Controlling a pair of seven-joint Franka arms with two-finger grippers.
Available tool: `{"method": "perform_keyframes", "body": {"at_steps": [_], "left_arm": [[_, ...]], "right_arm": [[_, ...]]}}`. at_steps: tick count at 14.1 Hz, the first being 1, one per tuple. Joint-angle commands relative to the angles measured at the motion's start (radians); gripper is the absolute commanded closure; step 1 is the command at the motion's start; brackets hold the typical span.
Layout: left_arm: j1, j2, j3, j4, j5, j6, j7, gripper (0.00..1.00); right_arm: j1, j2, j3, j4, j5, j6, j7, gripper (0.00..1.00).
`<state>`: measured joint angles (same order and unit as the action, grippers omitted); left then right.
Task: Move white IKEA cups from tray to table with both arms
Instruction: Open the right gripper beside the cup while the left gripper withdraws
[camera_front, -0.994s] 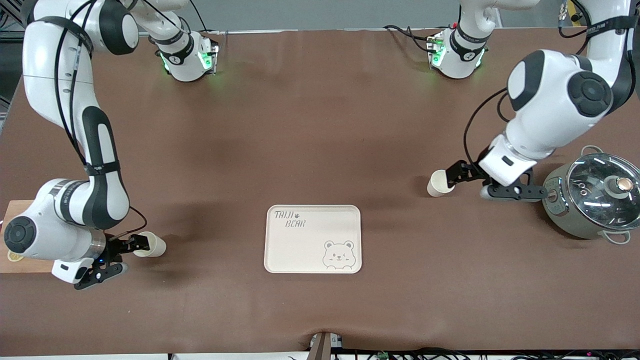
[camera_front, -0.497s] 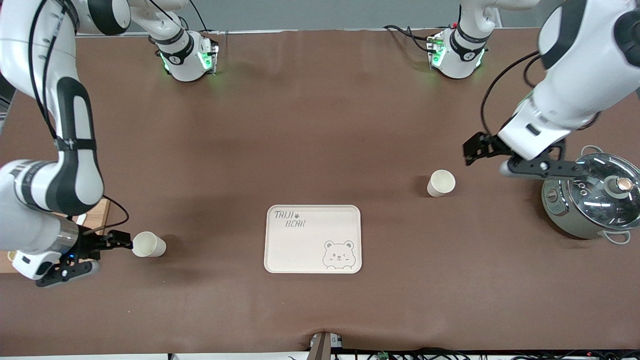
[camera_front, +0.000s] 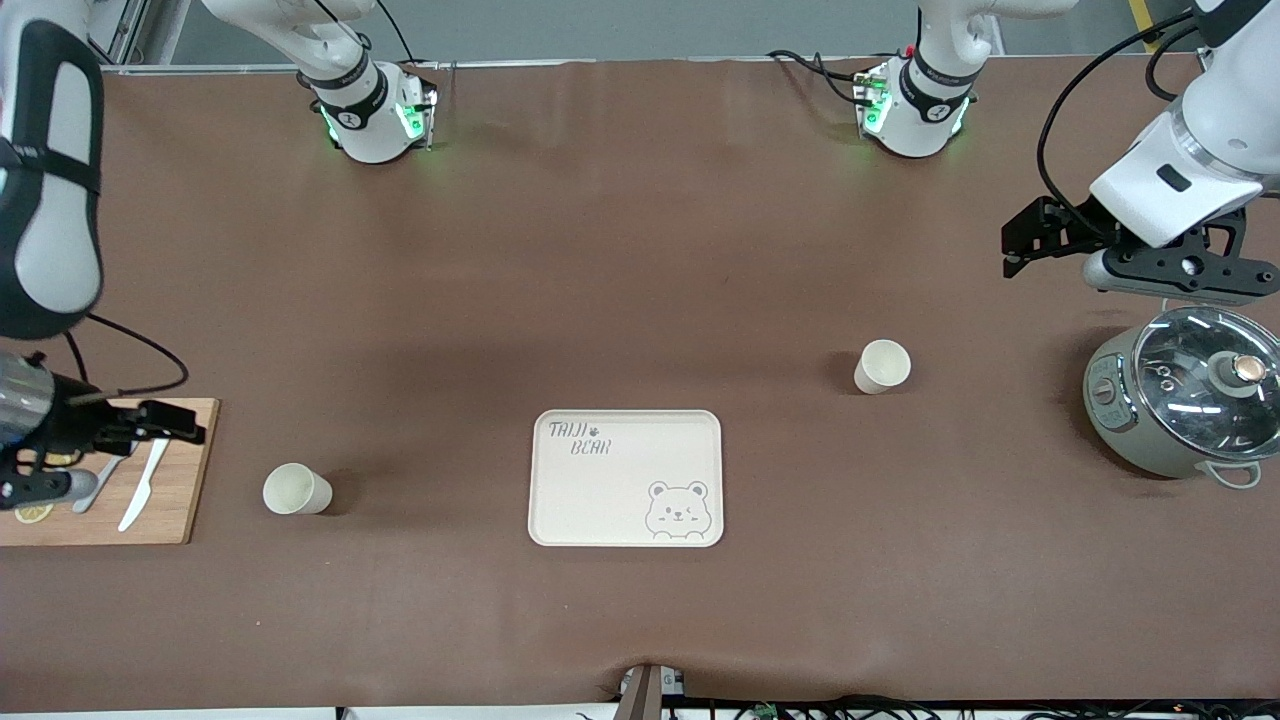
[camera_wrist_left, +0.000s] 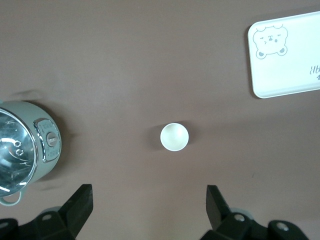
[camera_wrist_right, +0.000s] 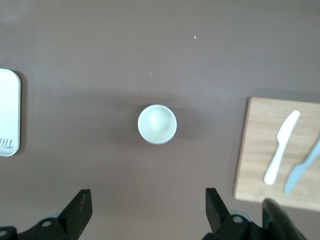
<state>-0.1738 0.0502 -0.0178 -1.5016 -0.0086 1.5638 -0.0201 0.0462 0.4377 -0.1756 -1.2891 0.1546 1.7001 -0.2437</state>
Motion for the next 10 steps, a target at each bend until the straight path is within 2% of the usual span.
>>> {"method": "perform_keyframes", "body": {"at_steps": [1,4,6,10], "left_arm": [[0.020,-0.009,-0.007,0.001,0.022,-0.025,0.023,0.00],[0.020,-0.009,-0.002,0.004,0.024,-0.027,0.029,0.00],[0.028,-0.009,0.002,0.003,0.022,-0.027,0.064,0.00],[0.056,-0.003,-0.005,0.003,0.021,-0.027,0.078,0.00]], "right_arm": [[0.003,-0.089,0.011,-0.030,-0.035,-0.077,0.053,0.00],[0.041,-0.167,0.016,-0.030,-0.088,-0.169,0.144,0.00],[0.060,-0.201,0.018,-0.027,-0.090,-0.221,0.161,0.00],[0.066,-0.205,0.015,0.019,-0.105,-0.284,0.155,0.00]]}}
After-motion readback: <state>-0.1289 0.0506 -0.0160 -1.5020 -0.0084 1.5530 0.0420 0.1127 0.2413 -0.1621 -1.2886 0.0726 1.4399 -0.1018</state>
